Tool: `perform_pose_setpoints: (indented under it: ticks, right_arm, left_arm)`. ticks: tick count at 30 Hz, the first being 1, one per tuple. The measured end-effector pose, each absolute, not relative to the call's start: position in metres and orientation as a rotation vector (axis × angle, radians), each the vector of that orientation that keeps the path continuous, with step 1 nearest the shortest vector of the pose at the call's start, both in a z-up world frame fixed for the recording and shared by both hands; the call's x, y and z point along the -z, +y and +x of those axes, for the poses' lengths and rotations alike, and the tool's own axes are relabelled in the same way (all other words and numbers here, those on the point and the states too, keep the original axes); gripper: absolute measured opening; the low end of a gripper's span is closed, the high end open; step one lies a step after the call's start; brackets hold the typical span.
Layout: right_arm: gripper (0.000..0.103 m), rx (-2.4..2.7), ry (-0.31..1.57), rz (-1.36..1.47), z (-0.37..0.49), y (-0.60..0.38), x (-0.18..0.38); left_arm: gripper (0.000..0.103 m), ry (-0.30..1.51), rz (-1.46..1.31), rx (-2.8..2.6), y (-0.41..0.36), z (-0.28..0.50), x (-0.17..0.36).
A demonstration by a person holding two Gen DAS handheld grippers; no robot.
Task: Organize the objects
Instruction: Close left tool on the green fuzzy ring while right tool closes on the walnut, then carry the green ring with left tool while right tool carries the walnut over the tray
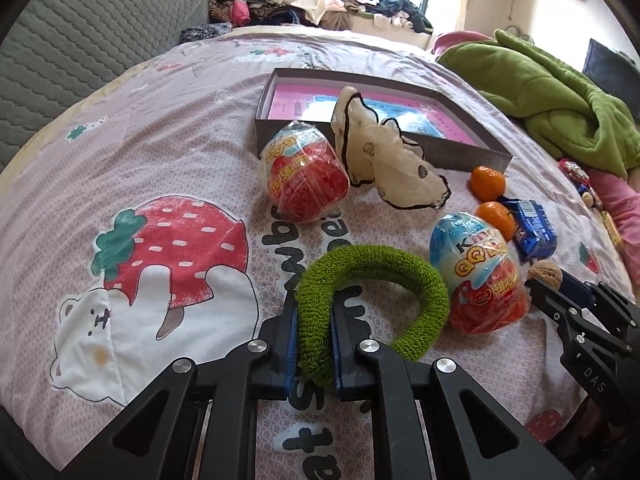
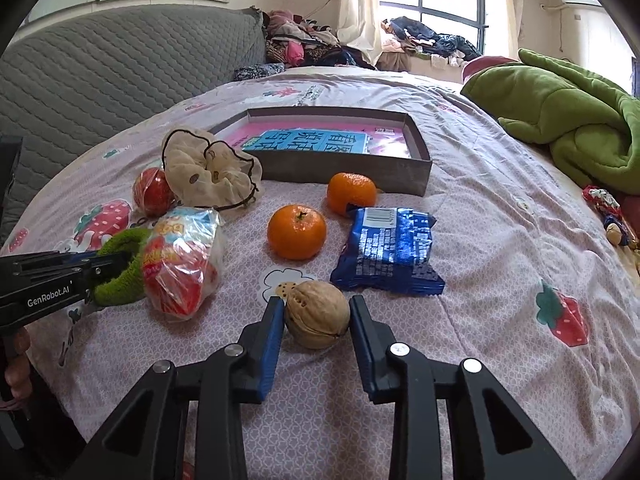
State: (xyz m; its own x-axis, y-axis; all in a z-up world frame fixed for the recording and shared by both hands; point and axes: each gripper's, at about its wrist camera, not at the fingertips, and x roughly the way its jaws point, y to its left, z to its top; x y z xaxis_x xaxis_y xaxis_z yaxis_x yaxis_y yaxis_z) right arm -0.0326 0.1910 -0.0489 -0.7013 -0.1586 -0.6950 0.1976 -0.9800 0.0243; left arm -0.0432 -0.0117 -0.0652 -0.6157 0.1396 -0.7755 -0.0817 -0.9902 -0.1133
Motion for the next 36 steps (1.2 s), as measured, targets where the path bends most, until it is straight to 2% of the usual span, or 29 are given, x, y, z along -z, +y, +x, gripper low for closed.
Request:
perform_pose_setpoints:
  ticks: [24, 36]
  right_arm:
    - [0.034, 2.756, 0.042, 1.006, -0.030, 0.193, 0.023]
    - [0.034, 2.783, 0.037, 0.887, -0.071, 0.190, -0.012]
  left_arm:
    - [0.013, -0.130, -1.076, -2.795, -0.012, -0.031, 0.021]
    - [0.013, -0.107, -0.999, -2.801, -0.004, -0.064, -0.003]
